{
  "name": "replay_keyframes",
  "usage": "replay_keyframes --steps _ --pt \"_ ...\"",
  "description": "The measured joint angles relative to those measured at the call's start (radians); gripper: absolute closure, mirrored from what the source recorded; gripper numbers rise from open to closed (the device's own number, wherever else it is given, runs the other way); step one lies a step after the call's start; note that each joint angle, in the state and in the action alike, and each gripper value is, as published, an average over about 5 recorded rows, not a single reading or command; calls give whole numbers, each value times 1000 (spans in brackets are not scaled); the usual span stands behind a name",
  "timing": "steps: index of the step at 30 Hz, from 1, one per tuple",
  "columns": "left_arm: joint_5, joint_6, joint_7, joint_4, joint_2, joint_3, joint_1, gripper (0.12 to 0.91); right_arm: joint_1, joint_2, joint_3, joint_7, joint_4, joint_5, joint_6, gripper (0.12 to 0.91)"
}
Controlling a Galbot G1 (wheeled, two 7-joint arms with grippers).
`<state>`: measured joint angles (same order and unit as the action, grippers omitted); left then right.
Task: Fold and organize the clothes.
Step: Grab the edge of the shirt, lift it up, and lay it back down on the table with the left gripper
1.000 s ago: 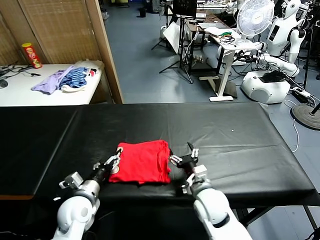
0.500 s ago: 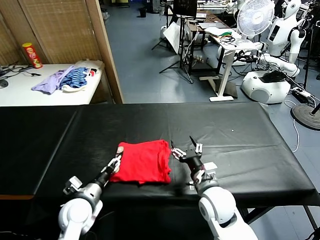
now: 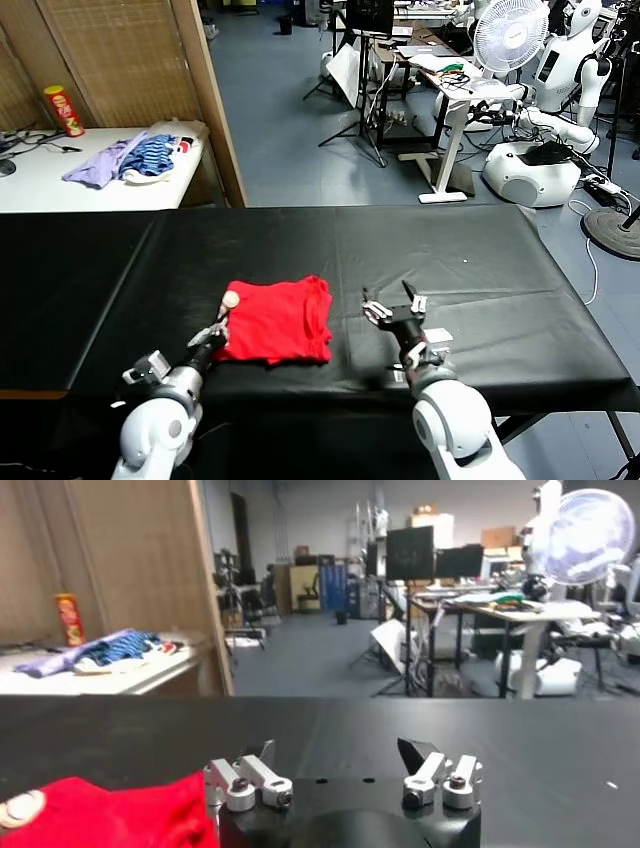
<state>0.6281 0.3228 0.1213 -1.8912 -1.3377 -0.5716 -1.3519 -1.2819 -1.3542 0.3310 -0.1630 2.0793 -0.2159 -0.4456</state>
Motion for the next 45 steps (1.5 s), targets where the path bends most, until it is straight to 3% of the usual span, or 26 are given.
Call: replay_keyframes --steps 7,12,16,20,24,30,36,39,42,45 --pt "-369 19 -2 -60 78 -46 -24 880 -33 2 41 -9 32 6 -11 227" --pt "-541 19 -11 -100 177 -104 -44 880 -35 -2 45 -13 41 6 -11 227" --pt "-616 8 -14 -134 274 -168 -62 880 -36 -3 44 -13 46 6 -12 227" --pt "-623 28 -9 -191 326 -196 -77 880 -37 -7 37 -13 46 8 -13 227" --pt "-549 49 -13 -254 314 -165 -77 880 -44 -11 32 -12 46 17 -13 227" --pt "-384 55 -14 -265 230 -19 -53 880 -62 -10 33 -7 38 30 -10 227" --pt "-429 35 -27 -207 101 149 -45 876 -58 -2 14 20 22 15 -9 227" --pt "-472 14 -59 -194 57 210 -59 798 -48 10 -1 43 12 -21 -12 227" --pt "-474 -33 -100 -200 42 254 -75 644 -30 26 -21 72 -4 -80 -35 227" --pt "-418 -95 -144 -221 41 271 -88 493 -3 41 -48 89 -26 -168 -83 227"
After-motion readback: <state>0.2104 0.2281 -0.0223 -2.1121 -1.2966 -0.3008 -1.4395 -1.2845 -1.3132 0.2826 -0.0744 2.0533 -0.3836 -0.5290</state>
